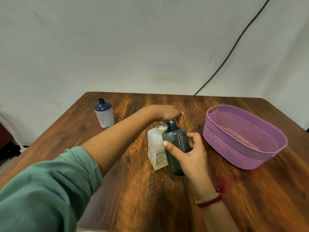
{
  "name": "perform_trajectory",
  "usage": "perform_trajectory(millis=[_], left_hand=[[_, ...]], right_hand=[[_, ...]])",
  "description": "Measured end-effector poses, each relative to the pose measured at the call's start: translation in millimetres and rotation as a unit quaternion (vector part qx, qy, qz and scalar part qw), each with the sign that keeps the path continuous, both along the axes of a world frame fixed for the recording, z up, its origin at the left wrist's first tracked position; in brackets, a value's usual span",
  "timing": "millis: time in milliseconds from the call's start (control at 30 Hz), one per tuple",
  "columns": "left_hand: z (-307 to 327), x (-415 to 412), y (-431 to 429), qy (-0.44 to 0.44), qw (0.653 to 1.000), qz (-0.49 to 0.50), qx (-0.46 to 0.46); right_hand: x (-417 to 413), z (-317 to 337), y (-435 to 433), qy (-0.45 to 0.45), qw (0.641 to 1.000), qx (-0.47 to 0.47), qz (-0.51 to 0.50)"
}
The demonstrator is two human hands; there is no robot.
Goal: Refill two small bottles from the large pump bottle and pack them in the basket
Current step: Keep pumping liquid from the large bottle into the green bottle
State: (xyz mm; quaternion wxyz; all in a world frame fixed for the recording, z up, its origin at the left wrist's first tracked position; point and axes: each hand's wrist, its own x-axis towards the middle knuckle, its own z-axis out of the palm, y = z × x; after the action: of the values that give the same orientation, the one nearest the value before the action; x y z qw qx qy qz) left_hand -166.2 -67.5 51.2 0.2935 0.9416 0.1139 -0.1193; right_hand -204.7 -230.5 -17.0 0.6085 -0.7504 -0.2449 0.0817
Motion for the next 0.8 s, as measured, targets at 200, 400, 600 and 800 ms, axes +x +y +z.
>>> perform_trajectory(millis=[200, 400, 600, 800], left_hand=[[-0.2, 3.9, 2.7, -0.003, 1.000, -0.002, -0.007], [-4.8, 0.1, 2.5, 0.018, 1.000, 0.016, -0.018], [4.1, 3.0, -0.6, -0.024, 0.999, 0.024, 0.009], [-6.5, 1.1, 2.5, 0.009, 1.000, 0.018, 0.016]], right_hand=[[4.5, 4.0, 0.0, -0.012, 1.000, -0.020, 0.009], [2.0, -0.1, 1.3, -0.005, 1.000, -0.015, 0.013], [4.2, 5.2, 1.7, -0.003, 1.000, 0.004, 0.019], [2.7, -1.7, 2.3, 0.001, 1.000, 0.003, 0.015]])
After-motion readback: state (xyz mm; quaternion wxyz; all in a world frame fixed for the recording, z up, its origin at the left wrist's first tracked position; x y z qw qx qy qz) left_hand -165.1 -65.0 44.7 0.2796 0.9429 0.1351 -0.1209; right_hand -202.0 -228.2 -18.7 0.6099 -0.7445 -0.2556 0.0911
